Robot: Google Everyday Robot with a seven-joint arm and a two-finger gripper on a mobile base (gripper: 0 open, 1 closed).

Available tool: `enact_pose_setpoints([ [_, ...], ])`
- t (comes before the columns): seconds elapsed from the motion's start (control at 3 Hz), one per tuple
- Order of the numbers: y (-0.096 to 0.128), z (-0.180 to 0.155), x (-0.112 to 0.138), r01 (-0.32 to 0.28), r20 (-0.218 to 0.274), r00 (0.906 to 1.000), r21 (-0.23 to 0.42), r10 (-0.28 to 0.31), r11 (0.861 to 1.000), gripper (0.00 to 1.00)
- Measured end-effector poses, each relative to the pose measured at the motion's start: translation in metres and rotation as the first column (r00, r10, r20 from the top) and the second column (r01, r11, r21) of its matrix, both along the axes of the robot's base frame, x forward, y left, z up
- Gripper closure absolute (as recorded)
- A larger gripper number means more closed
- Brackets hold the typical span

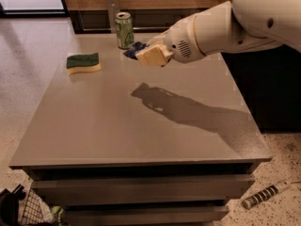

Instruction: Move rxbar blueberry near sponge

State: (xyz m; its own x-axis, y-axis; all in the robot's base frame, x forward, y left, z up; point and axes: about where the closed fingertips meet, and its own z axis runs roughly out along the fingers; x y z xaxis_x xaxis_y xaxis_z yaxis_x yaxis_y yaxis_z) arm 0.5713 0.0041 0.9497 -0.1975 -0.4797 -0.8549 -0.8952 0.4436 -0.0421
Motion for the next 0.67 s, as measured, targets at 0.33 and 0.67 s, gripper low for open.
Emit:
enact_pose_setpoints([
  [0.33, 0.046, -0.007, -0.002, -0.098, -0.022, 0.9948, 0.036, 0.099, 0.995, 1.0],
  [0.67, 0.106, -0.026, -0.008, -0.252, -0.058, 0.9648, 0.078, 0.256, 0.965, 1.0],
])
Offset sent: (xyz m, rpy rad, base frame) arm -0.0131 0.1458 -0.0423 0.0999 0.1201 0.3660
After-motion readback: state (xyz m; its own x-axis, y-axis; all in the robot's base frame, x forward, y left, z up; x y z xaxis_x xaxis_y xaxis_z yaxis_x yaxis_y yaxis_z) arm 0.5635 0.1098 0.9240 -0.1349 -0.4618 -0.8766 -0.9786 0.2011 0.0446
